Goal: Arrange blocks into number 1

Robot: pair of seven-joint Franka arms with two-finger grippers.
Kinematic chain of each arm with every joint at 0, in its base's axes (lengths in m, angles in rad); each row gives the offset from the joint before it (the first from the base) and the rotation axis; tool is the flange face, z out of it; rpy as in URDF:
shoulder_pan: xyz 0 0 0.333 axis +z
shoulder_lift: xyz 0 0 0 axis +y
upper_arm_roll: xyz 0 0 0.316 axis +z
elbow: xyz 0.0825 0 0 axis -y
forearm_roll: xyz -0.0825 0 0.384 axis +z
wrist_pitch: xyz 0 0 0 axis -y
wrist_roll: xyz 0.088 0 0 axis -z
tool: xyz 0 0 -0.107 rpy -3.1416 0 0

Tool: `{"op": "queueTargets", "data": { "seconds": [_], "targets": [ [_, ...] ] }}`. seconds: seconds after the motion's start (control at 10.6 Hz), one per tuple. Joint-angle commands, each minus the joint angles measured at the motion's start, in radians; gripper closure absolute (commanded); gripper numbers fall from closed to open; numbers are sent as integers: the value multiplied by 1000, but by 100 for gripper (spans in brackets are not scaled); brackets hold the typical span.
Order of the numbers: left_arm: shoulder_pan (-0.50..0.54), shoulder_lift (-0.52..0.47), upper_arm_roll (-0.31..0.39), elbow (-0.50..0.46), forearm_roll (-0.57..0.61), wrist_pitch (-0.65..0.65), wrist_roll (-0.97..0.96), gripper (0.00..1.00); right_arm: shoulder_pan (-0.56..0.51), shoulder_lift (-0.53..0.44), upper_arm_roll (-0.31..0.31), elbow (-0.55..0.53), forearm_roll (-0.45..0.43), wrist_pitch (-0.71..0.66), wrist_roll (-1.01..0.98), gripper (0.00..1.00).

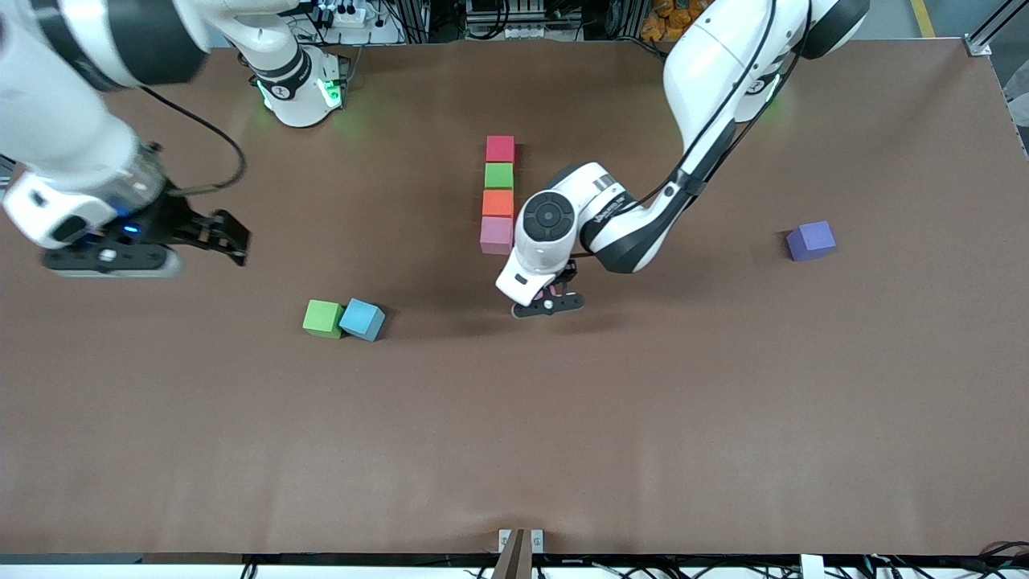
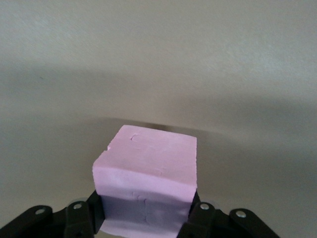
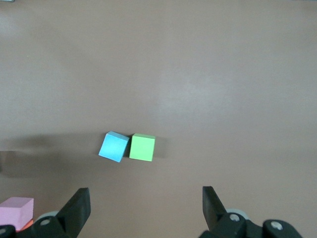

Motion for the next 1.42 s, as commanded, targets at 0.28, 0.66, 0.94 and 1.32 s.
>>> {"op": "queueTargets", "data": {
  "seconds": [0.28, 0.66, 0.94, 1.32],
  "targets": [
    [-93, 74, 16, 90, -60, -13, -70, 100, -23, 1, -34, 77, -6, -50, -76, 0],
    [-111, 91, 19, 90, -60, -13, -81, 100, -25, 3, -133, 78, 75, -55, -193, 0],
    [-124, 96, 19, 87, -60, -13, -84, 100, -40, 12, -134, 78, 78, -53, -199, 0],
    [-145, 115, 22, 85, -58, -13, -87, 100, -89, 15, -137, 61, 83, -44, -286, 0]
  ]
}}
